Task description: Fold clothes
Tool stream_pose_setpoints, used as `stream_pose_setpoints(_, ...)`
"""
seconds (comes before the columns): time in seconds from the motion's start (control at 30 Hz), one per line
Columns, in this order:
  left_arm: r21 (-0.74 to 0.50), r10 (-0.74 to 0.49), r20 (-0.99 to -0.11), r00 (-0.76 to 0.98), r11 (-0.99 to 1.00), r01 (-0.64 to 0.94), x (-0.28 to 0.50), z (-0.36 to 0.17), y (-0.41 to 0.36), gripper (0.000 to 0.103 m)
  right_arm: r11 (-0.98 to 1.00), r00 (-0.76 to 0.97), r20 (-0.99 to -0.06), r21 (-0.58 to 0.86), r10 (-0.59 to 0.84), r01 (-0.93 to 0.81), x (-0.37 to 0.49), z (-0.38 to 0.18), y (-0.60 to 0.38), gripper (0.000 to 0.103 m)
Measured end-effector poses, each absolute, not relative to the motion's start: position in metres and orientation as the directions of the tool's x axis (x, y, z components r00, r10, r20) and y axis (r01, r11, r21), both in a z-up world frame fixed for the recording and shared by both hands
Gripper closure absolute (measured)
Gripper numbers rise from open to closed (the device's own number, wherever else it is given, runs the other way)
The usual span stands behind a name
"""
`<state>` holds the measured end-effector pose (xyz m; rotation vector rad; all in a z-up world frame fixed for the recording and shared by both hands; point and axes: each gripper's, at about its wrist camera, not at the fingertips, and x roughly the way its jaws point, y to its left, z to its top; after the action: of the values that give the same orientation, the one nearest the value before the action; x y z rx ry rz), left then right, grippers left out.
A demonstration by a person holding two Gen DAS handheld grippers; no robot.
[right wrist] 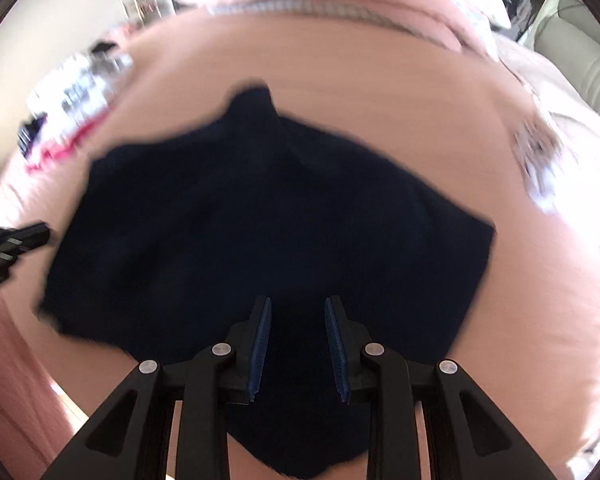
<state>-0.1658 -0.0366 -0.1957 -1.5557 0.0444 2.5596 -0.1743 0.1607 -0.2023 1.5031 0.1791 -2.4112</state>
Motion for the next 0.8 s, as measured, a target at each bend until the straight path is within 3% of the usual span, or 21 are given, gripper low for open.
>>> stream_pose_setpoints(0.13,-0.081,0.175,-0.883,-0.435,-0.971,-0.226,-0.208,-0.213,-0.018,0.09,-0.931,-0.422,-0.894,-0.015,-0.152,0.365,-0.214,-0.207,0.129,0.076)
stream_pose_setpoints(0.3,-0.118,0.198,-0.916,-0.348,-0.964,-0.238,-0.235,-0.239,-0.022,0.089,-0.937,-0.408,-0.897,0.019,-0.17,0.35,-0.268,-0.216,0.107,0.076)
stream_pose_setpoints(0.43,0.001,0.07,-0.958,-0.278,-0.969,-0.247,-0.212,-0.231,-0.036,0.089,-0.92,-0.385,-0.907,0.007,-0.171,0.392,-0.28,-0.227,0.09,0.076)
stream_pose_setpoints(0.57,-0.033,0.077,-0.974,-0.211,-0.978,-0.205,-0.186,-0.228,-0.064,0.089,-0.896,-0.344,-0.911,0.059,-0.229,0.44,-0.264,-0.228,0.082,0.076)
stream_pose_setpoints(0.8,-0.092,0.163,-0.916,-0.366,-0.975,-0.204,-0.216,-0.202,-0.049,0.089,-0.909,-0.333,-0.915,0.076,-0.227,0.41,-0.238,-0.227,0.087,0.076)
